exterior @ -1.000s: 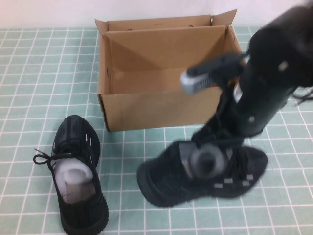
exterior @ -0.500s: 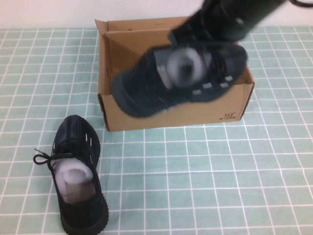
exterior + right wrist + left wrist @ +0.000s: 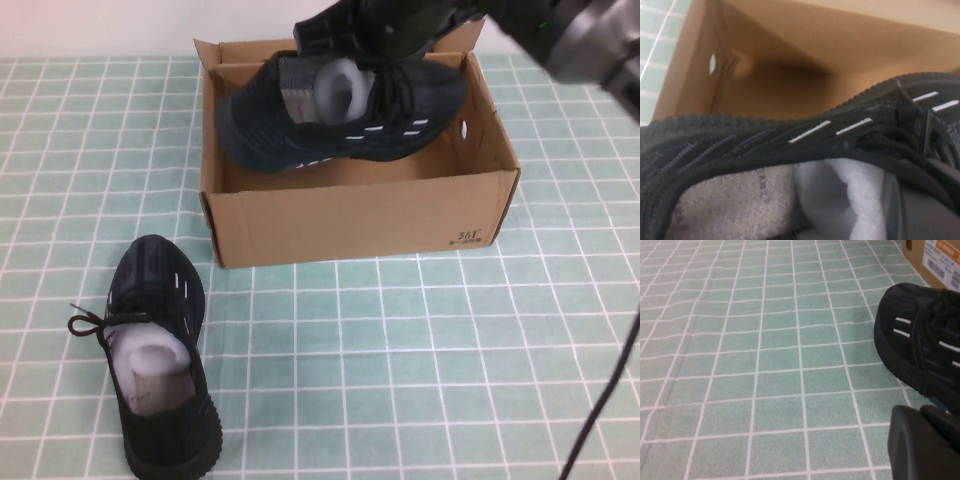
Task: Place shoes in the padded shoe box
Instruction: Place the shoe in the shoe box
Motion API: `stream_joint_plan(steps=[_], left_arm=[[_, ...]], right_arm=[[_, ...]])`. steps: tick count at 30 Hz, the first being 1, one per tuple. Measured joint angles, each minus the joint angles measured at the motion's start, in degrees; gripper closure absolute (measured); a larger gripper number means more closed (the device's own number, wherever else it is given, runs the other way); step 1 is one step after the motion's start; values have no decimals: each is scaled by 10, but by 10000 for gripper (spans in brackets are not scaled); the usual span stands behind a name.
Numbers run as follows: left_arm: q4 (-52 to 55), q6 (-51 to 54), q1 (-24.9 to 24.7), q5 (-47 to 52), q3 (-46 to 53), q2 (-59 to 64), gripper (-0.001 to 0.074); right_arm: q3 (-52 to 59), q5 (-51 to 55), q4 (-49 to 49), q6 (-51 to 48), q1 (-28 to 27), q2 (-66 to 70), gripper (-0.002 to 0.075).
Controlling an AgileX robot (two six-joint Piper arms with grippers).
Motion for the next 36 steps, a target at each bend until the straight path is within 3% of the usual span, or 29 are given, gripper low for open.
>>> stream_joint_plan(steps=[9,36], left_arm=[[0,0,0,0,0,0,739],[0,0,0,0,0,0,739]], right_arm=[[0,-92,0,32,-24,59,708],[-1,-217,-12,33,-57,170,708]])
